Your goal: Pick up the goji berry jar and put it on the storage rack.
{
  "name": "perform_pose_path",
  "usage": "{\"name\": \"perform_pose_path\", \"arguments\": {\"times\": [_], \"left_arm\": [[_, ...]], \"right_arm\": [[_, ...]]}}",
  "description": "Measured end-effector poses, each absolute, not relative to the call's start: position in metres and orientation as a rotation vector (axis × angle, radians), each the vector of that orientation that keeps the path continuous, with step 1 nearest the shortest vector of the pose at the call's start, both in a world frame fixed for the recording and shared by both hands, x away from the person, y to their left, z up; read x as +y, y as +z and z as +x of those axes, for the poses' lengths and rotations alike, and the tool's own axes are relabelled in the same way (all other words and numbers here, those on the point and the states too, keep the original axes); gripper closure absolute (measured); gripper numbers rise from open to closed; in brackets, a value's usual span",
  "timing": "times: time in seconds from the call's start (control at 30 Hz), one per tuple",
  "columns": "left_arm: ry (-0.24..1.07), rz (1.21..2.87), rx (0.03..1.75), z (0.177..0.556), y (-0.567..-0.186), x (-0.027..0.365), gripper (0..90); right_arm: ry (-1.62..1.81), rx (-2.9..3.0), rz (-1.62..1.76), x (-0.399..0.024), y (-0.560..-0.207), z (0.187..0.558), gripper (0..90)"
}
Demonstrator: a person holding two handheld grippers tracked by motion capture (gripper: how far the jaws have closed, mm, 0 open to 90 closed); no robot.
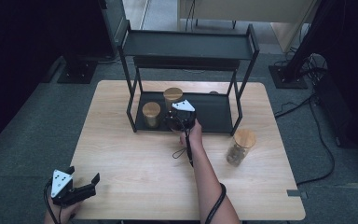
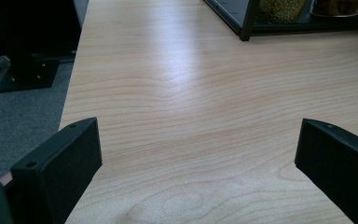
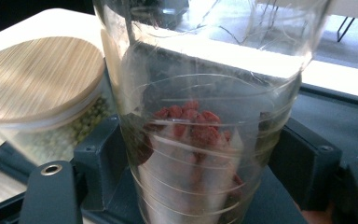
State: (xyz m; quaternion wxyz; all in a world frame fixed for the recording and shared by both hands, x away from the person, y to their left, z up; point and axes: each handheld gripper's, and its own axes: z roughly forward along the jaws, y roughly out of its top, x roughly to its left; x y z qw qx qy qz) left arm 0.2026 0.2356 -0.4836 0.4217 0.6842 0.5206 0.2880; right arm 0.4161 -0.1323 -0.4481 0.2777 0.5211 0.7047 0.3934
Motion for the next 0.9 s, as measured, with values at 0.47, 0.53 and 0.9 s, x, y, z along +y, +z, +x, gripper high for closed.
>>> {"name": "perform_pose_path", "arguments": {"times": [0.47,0.53,0.9], "left_arm": [[0.728,1.72,1.299,0.203,-0.484,0.235,0.6],[0.731,1.719,1.298,0.202,-0.484,0.234,0.6],[0.734,1.727,1.298,0.202,-0.484,0.234,0.6]], "right_arm": [[1.089,1.882,1.406,-0.131,-0.454,0.406,24.4],[1.104,1.89,1.415,-0.133,-0.454,0.405,21.6],[1.15,1.95,1.399,-0.15,-0.467,0.387,3.4]]}}
